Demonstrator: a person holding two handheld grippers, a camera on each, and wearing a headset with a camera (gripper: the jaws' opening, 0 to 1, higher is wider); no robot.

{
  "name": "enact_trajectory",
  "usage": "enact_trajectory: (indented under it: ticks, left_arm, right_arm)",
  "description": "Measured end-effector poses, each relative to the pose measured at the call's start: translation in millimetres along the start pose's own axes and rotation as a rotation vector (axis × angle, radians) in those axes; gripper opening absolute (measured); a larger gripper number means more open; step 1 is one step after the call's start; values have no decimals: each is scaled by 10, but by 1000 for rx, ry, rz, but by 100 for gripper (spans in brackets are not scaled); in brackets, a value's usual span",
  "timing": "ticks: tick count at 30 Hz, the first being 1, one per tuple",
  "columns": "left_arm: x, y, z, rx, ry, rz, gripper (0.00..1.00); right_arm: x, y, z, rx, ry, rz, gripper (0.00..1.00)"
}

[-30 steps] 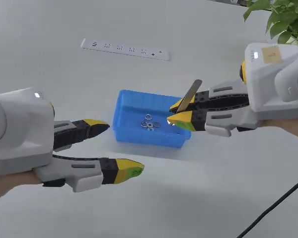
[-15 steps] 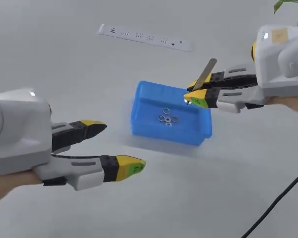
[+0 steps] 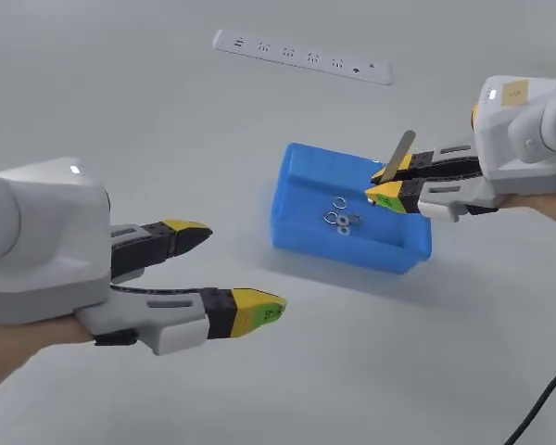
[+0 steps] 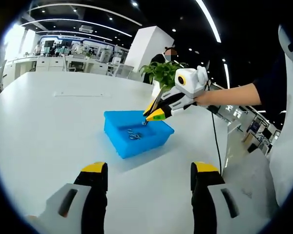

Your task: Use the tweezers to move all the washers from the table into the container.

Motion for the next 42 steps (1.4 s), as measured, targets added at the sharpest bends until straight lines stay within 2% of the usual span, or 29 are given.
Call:
enact_trajectory:
  ticks: [4, 12, 18, 21, 23, 27, 29, 32, 33, 34, 35, 36, 38, 40, 42]
  left_arm:
    - [-1, -9, 40, -25, -4, -4, 74]
    - [2, -25, 48, -40, -3, -4, 73]
    - [12, -34, -24, -30, -15, -1, 74]
    - [19, -47, -118, 12, -28, 2, 79]
    - [15, -59, -167, 16, -28, 3, 79]
    - [11, -102, -300, 24, -67, 4, 77]
    - [1, -141, -398, 48, -88, 11, 76]
    - [-28, -273, -615, 92, -108, 48, 72]
    - [-36, -329, -680, 94, -126, 58, 70]
    - [-39, -386, -734, 85, -162, 73, 69]
    - [-54, -480, -804, 52, -230, 83, 68]
    - [-69, -543, -838, 36, -259, 86, 68]
    - [-95, -704, -926, 7, -287, 119, 65]
    - [-95, -830, -1011, -15, -320, 159, 58]
    - [-83, -921, -1079, -11, -352, 181, 51]
  right_arm:
    - [-12, -82, 54, -5, -1, -8, 10]
    - [-75, -163, 106, 4, -3, -27, 10]
    - [-111, -182, 125, 9, -4, -34, 10]
    - [-117, -187, 134, 14, -10, -34, 10]
    - [-117, -187, 135, 17, -12, -35, 10]
    - [-114, -181, 139, 16, -12, -30, 10]
    - [-117, -174, 143, 16, -11, -29, 10]
    - [-125, -170, 146, 18, -12, -30, 10]
    - [-128, -169, 146, 19, -12, -30, 10]
    - [-130, -168, 145, 19, -14, -30, 10]
    - [-134, -167, 144, 19, -15, -31, 10]
    - [-137, -167, 141, 19, -14, -31, 10]
    - [-140, -165, 137, 16, -12, -32, 10]
    - [-140, -163, 132, 14, -10, -33, 10]
    - [-136, -159, 124, 16, -7, -34, 10]
Point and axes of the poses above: the centre of the closed fingertips' face, and the gripper's own axes: y roughly backward along the fingers, x roughly to its right, z roughly out of its underside, the point moved 9 cm from there along y, roughly backward along the fingers, and after that the axes turned 7 degrees about -x, right-handed, at the moved point
